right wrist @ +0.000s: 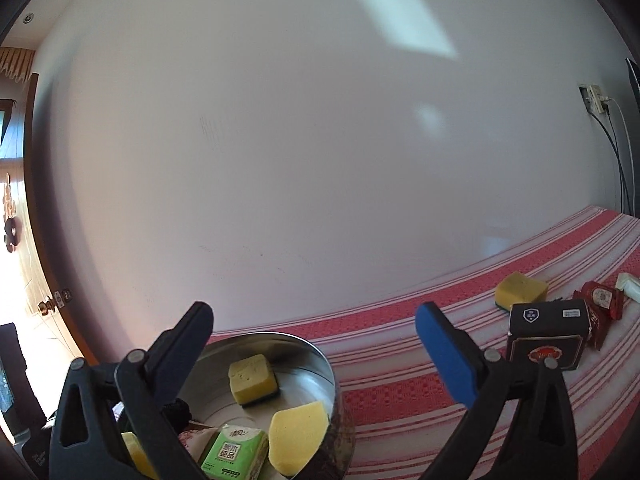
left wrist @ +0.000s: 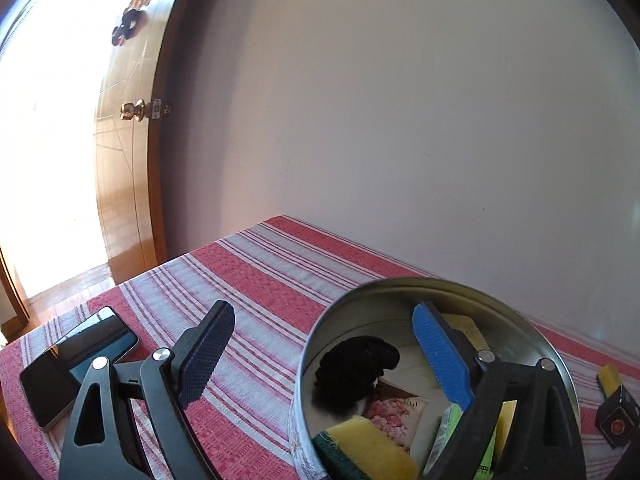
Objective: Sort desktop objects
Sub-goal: 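Carry the pastry and tissue pack over the metal tin and release both inside, then move both grippers back toward the black box and remaining packets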
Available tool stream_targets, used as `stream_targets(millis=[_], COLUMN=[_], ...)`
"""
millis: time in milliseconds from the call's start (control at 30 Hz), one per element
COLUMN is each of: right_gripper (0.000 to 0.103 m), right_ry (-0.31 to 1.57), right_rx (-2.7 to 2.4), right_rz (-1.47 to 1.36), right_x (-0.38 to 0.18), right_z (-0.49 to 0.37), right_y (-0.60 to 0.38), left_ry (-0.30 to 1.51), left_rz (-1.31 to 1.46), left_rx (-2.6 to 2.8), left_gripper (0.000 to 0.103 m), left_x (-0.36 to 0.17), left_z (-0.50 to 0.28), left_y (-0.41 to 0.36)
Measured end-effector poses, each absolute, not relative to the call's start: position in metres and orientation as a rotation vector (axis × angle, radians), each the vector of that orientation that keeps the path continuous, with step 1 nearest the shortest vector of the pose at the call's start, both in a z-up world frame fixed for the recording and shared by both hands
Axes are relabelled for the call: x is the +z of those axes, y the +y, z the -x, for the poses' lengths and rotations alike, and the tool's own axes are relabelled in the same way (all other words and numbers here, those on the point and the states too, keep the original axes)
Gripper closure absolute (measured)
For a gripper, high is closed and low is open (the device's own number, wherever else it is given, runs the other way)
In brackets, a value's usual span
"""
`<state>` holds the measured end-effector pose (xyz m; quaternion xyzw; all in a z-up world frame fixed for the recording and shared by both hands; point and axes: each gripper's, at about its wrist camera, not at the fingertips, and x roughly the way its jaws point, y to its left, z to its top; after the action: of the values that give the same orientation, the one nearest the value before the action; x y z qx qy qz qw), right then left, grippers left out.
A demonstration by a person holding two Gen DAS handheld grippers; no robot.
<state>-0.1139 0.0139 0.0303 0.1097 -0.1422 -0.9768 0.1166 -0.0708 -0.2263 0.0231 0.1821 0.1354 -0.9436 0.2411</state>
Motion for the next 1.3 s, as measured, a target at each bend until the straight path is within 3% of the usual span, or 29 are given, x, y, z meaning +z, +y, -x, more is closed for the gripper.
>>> stream_targets(millis=[200,500,700,967,1300], right_gripper=[0.000,0.000,0.000,0.000,0.000], right_ry=[-0.356,-0.270,-0.257,-0.061,-0.049], right_rx=[-2.874,-3.000,-2.976,-3.019,-3.087], right_rz=[-0.317,-0.253,-0.337,-0.402,-0.447], right_x=[0.036,0.033,0.027,0.018,0.014], right_z=[0.097,0.086,0.092,0.087,0.076], right_y=[0.025,0.042,0.048,0.062,0.120], left_ry=[0.210,0.318,0.199,0.165,0.125], left_rz=[-0.431,-0.426,-0.460,-0.513,-0.584], left_rx=[-2.625,-2.524,-2.592,-2.738,-2.857], left_gripper=[0.010,0.010,0.010,0.010,0.010], left_x=[0.027,0.019,0.017,0.016,0.012], left_z=[0.068,0.063,0.063,0.062,0.067], left_y=[-0.204,-0.221,-0.181,-0.128,-0.063])
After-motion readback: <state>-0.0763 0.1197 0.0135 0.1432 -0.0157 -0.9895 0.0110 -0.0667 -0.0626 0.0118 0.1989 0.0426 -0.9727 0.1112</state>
